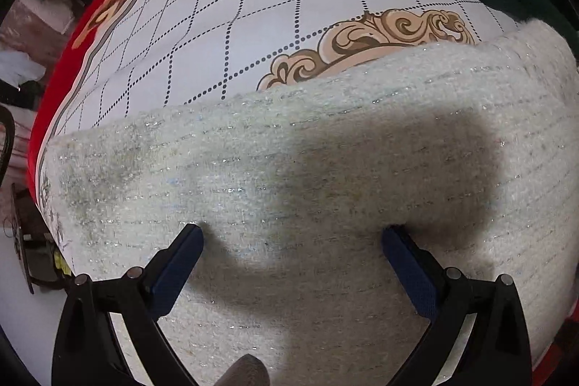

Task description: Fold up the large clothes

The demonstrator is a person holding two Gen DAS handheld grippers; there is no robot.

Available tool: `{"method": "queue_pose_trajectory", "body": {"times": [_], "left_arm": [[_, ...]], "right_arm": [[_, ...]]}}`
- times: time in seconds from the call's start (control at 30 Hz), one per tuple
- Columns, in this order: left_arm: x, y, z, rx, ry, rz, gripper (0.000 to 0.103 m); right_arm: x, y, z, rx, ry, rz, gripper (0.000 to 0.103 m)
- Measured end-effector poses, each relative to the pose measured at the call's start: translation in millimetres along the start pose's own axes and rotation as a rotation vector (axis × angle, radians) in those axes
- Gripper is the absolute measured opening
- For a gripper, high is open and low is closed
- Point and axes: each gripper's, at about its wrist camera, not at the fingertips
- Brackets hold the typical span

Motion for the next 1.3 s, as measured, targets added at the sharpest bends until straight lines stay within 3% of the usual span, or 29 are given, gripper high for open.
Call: {"method": "queue_pose_trajectory", "body": {"times": [0.1, 0.17, 0.23, 0.33, 0.43, 0.5, 0.57, 0.73, 0.83, 0.97, 1.03, 1.13, 1.3], "left_arm": [[-7.4, -7.0, 3.6, 0.015, -0.001, 0.017, 0.103], [-10.1, -10.7, 3.0, 0.024, -0.012, 0.031, 0.103], [-11.6, -13.4, 3.5, 0.028, -0.022, 0.048, 0.103], [-15.7, -19.8, 7.5, 0.039, -0.029, 0.074, 0.103], [-19.8, -26.1, 13.7, 0.047, -0.032, 0.028, 0.103], [-25.3, -40.4, 15.5, 0.065, -0.038, -0.02, 0.103], [-31.2, -60.4, 15.2, 0.103, -0.062, -0.021, 0.103], [-37.1, -77.3, 14.3, 0.125, -0.097, -0.018, 0.103], [-37.1, -75.3, 12.3, 0.13, -0.103, -0.021, 0.103], [-40.6, -76.8, 10.5, 0.134, -0.12, -0.018, 0.103], [-40.5, -78.0, 13.3, 0.128, -0.121, -0.015, 0.103], [-38.9, -76.9, 17.0, 0.12, -0.116, -0.019, 0.103], [-37.9, -76.2, 16.9, 0.119, -0.121, -0.026, 0.103]], "right_arm": [[10.9, 12.8, 7.9, -0.033, -0.037, 0.106, 0.093], [16.4, 16.5, 15.6, -0.026, -0.022, 0.147, 0.087], [26.1, 9.2, 11.0, -0.024, 0.011, 0.166, 0.049], [32.0, 17.0, 10.5, -0.001, -0.005, 0.193, 0.03], [2.6, 31.6, 0.3, 0.014, -0.086, 0.23, 0.027], [-26.8, 43.0, -10.7, -0.022, -0.146, 0.205, 0.027], [-50.9, 37.8, -16.7, -0.042, -0.163, 0.166, 0.027], [-59.2, -20.6, 5.4, 0.053, -0.113, 0.136, 0.07], [-35.7, -32.8, 15.8, 0.076, -0.103, 0.182, 0.077], [-22.7, -21.4, 22.0, 0.041, -0.122, 0.196, 0.073], [-14.0, -15.9, 23.3, 0.041, -0.132, 0.191, 0.054], [-16.5, -3.6, 22.7, 0.029, -0.154, 0.19, 0.039], [-18.5, 36.7, 17.2, -0.04, -0.156, 0.173, 0.031]]}}
Point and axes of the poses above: each gripper's, at about its wrist camera, not at the fingertips, and x roughly the way its jaws point, y to its left, z to its top, and after that the axes turned 12 degrees about z, right-handed
